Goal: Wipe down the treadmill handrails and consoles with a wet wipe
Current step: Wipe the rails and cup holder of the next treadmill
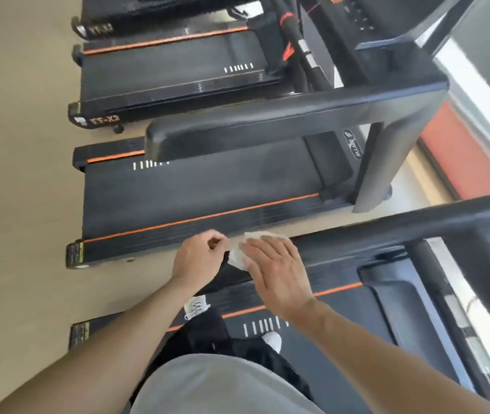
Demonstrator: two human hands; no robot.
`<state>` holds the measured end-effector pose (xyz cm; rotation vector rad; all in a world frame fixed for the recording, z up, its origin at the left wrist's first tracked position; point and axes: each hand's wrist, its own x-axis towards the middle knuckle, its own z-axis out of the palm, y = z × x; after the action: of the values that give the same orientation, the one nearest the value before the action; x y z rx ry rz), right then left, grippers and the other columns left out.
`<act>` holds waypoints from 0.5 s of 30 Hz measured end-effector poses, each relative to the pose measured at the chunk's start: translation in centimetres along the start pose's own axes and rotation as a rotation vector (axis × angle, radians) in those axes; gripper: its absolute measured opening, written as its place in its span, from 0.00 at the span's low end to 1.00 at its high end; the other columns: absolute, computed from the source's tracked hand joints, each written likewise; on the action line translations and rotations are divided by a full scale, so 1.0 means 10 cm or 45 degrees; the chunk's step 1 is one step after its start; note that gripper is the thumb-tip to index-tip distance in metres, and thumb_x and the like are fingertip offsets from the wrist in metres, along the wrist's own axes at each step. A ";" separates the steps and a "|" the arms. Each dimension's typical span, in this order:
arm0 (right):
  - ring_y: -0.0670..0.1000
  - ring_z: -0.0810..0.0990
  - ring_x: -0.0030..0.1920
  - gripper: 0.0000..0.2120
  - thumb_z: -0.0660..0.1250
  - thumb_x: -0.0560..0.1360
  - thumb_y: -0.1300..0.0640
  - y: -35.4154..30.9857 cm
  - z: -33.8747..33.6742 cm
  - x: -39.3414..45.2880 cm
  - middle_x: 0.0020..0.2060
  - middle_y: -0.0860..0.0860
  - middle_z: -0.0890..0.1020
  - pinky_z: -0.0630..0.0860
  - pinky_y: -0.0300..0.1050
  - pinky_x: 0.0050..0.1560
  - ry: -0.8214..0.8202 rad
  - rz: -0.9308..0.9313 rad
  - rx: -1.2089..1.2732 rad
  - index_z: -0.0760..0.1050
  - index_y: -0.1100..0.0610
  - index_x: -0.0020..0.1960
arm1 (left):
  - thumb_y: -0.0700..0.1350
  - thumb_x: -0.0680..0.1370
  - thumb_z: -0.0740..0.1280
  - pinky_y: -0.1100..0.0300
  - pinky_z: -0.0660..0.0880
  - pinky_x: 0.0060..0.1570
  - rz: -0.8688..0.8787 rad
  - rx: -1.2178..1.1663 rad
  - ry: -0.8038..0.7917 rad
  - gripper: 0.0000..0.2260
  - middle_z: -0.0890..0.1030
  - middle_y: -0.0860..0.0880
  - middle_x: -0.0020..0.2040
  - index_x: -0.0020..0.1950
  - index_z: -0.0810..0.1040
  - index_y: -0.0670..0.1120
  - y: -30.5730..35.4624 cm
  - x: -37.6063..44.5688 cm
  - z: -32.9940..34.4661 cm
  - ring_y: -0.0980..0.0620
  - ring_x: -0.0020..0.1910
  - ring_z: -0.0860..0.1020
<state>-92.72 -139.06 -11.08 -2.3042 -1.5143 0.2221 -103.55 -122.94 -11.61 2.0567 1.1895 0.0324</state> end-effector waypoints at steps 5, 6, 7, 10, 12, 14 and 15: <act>0.45 0.75 0.66 0.13 0.64 0.83 0.47 0.02 0.02 -0.03 0.58 0.41 0.84 0.68 0.49 0.71 0.077 0.233 0.413 0.84 0.49 0.60 | 0.55 0.83 0.61 0.53 0.71 0.45 -0.174 -0.348 0.059 0.16 0.81 0.54 0.36 0.40 0.79 0.51 -0.33 -0.31 0.03 0.50 0.42 0.77; 0.46 0.76 0.64 0.12 0.66 0.82 0.48 0.04 0.00 -0.01 0.57 0.43 0.84 0.68 0.48 0.70 0.054 0.294 0.416 0.83 0.50 0.60 | 0.55 0.84 0.61 0.55 0.71 0.45 -0.164 -0.408 0.047 0.16 0.80 0.55 0.36 0.40 0.79 0.52 -0.39 -0.35 0.03 0.53 0.41 0.76; 0.49 0.76 0.62 0.13 0.66 0.81 0.47 0.06 -0.03 0.02 0.57 0.45 0.83 0.68 0.47 0.68 0.048 0.298 0.308 0.81 0.51 0.62 | 0.55 0.84 0.61 0.61 0.71 0.47 -0.148 -0.455 0.027 0.15 0.81 0.56 0.39 0.43 0.81 0.53 -0.43 -0.36 0.03 0.56 0.43 0.76; 0.55 0.78 0.59 0.19 0.55 0.83 0.46 0.07 -0.02 0.05 0.57 0.49 0.81 0.67 0.49 0.66 0.034 0.100 -0.201 0.79 0.54 0.63 | 0.53 0.85 0.59 0.68 0.70 0.52 -0.065 -0.584 -0.071 0.12 0.80 0.58 0.48 0.51 0.81 0.51 -0.56 -0.35 0.01 0.61 0.48 0.75; 0.58 0.79 0.62 0.18 0.53 0.84 0.49 -0.07 0.04 0.07 0.56 0.50 0.82 0.66 0.50 0.66 0.045 0.053 -0.312 0.79 0.55 0.62 | 0.52 0.86 0.58 0.65 0.69 0.57 -0.051 -0.623 -0.149 0.13 0.81 0.60 0.53 0.54 0.81 0.51 -0.69 -0.33 -0.04 0.63 0.53 0.77; 0.59 0.78 0.64 0.17 0.54 0.84 0.50 -0.36 0.16 0.13 0.56 0.50 0.83 0.67 0.51 0.66 0.014 0.030 -0.322 0.79 0.54 0.62 | 0.52 0.86 0.56 0.62 0.69 0.60 -0.091 -0.626 -0.146 0.15 0.82 0.58 0.56 0.56 0.81 0.51 -0.87 -0.34 -0.08 0.58 0.57 0.77; 0.58 0.79 0.61 0.17 0.54 0.84 0.49 -0.52 0.23 0.19 0.54 0.50 0.83 0.69 0.52 0.64 -0.021 -0.027 -0.336 0.79 0.54 0.61 | 0.54 0.86 0.56 0.62 0.68 0.59 -0.138 -0.650 -0.126 0.15 0.82 0.58 0.55 0.54 0.81 0.51 -0.96 -0.36 -0.10 0.57 0.58 0.77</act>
<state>-97.13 -135.01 -11.04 -2.4904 -1.6623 0.0368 -113.05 -122.31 -15.64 1.5304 1.0949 0.1636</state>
